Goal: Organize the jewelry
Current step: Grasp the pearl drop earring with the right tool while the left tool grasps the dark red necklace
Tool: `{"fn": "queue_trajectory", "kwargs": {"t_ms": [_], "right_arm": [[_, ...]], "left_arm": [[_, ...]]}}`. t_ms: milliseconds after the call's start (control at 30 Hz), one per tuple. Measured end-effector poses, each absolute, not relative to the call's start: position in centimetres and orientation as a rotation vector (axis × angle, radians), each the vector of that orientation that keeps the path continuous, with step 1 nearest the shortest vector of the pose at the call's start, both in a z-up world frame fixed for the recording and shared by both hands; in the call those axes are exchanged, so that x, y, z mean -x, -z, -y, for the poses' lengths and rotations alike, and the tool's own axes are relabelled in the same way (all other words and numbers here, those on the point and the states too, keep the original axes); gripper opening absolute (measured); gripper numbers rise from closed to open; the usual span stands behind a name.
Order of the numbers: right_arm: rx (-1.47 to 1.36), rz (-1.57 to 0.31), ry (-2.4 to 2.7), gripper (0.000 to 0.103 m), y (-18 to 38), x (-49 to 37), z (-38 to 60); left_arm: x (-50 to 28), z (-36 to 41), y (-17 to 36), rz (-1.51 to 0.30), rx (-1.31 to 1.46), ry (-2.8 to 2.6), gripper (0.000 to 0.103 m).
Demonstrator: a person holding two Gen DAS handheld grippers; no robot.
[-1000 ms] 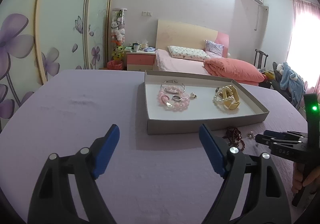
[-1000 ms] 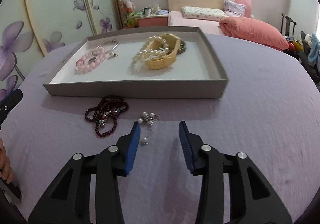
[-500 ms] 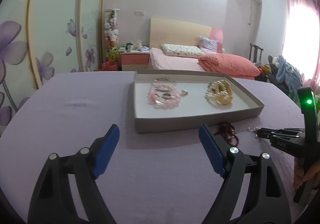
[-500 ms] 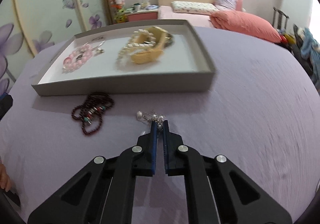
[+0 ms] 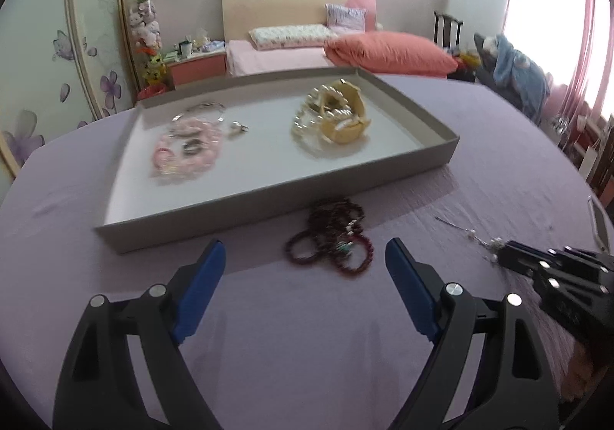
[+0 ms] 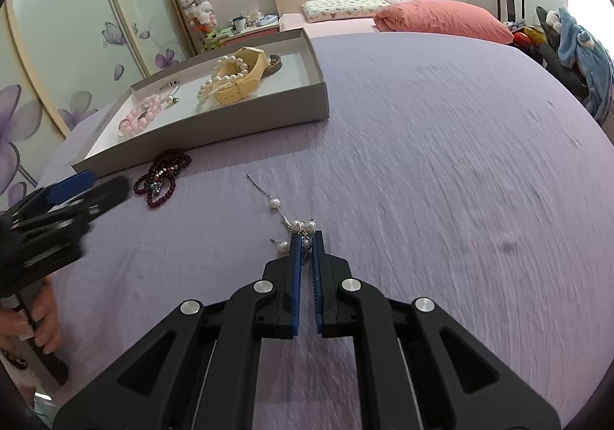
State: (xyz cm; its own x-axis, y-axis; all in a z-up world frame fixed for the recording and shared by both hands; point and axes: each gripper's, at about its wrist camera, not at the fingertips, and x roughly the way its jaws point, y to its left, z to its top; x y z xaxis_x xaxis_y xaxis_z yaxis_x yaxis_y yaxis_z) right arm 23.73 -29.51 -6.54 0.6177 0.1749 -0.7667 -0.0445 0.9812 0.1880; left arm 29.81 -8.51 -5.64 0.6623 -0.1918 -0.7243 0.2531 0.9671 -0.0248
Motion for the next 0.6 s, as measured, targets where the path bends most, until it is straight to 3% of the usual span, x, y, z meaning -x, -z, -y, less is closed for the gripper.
{"fn": "queue_trajectory", "kwargs": {"t_ms": [367,433,567,600], "right_arm": [[-0.190,-0.895,-0.141,0.006,6.7,-23.6,30.1],[-0.193,-0.896,-0.141,0.007,6.6,-23.6,30.0],[-0.196,-0.896,-0.141,0.007,6.6,-23.5,30.1],[-0.196,-0.896,-0.141,0.007,6.6,-23.5,30.1]], "left_arm": [[-33.1,10.6,7.8,-0.921,-0.069,0.182,0.078],[-33.4,10.7,7.7,-0.918,-0.073,0.167,0.071],[-33.5,11.1,7.3,-0.897,-0.082,0.171,0.016],[-33.5,10.8,7.3,-0.897,-0.070,0.179,0.014]]}}
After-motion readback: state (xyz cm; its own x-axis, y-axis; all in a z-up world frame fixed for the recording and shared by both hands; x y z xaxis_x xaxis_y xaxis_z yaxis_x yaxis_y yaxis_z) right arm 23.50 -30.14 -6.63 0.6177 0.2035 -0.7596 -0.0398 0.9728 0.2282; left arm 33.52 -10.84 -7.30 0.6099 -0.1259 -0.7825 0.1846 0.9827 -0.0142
